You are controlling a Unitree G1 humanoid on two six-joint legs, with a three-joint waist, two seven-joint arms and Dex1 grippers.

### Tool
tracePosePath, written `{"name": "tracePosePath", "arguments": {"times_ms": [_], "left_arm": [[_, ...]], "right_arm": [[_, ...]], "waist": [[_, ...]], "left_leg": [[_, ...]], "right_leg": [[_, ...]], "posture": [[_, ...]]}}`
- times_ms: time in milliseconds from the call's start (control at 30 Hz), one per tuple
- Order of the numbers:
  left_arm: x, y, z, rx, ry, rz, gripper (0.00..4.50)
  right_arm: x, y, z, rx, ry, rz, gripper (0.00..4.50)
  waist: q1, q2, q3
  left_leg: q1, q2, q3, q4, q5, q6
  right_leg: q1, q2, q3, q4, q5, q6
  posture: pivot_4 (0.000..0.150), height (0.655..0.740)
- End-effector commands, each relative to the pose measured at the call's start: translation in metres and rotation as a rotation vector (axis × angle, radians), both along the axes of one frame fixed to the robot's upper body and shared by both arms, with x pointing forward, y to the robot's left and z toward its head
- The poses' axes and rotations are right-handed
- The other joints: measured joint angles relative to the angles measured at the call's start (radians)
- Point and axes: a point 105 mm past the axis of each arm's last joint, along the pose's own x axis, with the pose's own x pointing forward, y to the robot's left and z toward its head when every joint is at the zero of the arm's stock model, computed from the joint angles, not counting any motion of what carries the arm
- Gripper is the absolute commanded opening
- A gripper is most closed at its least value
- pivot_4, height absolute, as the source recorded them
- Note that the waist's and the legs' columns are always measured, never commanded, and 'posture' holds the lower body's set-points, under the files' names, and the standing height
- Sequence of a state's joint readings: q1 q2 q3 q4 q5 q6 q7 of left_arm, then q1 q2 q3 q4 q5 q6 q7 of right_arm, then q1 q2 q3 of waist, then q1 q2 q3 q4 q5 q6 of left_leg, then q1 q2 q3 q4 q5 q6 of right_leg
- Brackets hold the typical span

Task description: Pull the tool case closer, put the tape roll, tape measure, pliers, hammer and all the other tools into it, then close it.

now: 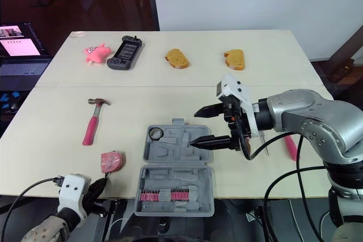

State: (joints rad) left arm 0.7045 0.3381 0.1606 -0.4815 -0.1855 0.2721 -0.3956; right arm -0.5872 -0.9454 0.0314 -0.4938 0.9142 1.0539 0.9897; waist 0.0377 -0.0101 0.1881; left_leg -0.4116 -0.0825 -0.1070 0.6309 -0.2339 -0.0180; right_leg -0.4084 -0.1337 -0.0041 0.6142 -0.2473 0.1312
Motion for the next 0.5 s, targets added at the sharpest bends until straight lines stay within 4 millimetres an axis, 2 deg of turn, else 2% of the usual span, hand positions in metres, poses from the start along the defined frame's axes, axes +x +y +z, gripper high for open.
{"name": "tracePosePath", "arguments": {"times_ms": [33, 200, 233, 300, 367, 500], "left_arm": [[-0.002, 0.003, 0.007, 0.015, -0.019, -0.01, 0.03], [0.005, 0.001, 0.012, 0.006, -0.023, -0.035, 0.03], [0.006, 0.002, 0.014, -0.003, -0.027, -0.044, 0.28], [0.007, 0.005, 0.021, -0.016, -0.035, -0.058, 0.9], [0.006, 0.007, 0.03, -0.037, -0.048, -0.097, 1.83], [0.0, 0.019, 0.049, -0.079, -0.076, -0.158, 3.97]], "right_arm": [[0.001, 0.003, 0.007, 0.018, -0.05, 0.015, 4.5], [0.002, 0.004, 0.007, 0.023, -0.058, 0.016, 4.5], [0.003, 0.004, 0.007, 0.024, -0.063, 0.015, 4.5], [0.005, 0.003, 0.008, 0.026, -0.072, 0.009, 4.5], [0.006, 0.002, 0.007, 0.025, -0.075, 0.006, 4.5], [0.006, 0.001, 0.007, 0.024, -0.079, 0.007, 4.5]], "waist": [[0.0, 0.0, 0.0], [0.002, 0.0, 0.0], [0.001, 0.0, 0.0], [0.001, 0.0, 0.0], [0.0, 0.0, 0.0], [-0.001, 0.0, 0.0]], "left_leg": [[0.0, 0.0, 0.0, 0.0, 0.0, 0.0], [0.0, 0.0, 0.0, 0.0, 0.0, 0.0], [0.0, 0.0, 0.0, 0.0, 0.0, 0.0], [0.0, 0.0, 0.0, 0.0, 0.0, 0.0], [0.0, 0.0, 0.0, 0.0, 0.0, 0.0], [0.0, 0.001, 0.0, 0.0, 0.0, 0.0]], "right_leg": [[0.0, 0.0, 0.0, 0.0, 0.0, 0.0], [0.0, 0.0, 0.0, 0.0, 0.0, 0.0], [0.0, 0.0, 0.0, 0.0, 0.0, 0.0], [0.0, 0.0, 0.0, 0.0, 0.0, 0.0], [-0.001, 0.0, 0.0, 0.0, 0.0, 0.0], [-0.001, 0.001, 0.0, 0.0, 0.0, 0.0]], "posture": [[0.15, 0.74], [0.15, 0.74], [0.15, 0.74], [0.15, 0.74], [0.15, 0.74], [0.15, 0.74]]}}
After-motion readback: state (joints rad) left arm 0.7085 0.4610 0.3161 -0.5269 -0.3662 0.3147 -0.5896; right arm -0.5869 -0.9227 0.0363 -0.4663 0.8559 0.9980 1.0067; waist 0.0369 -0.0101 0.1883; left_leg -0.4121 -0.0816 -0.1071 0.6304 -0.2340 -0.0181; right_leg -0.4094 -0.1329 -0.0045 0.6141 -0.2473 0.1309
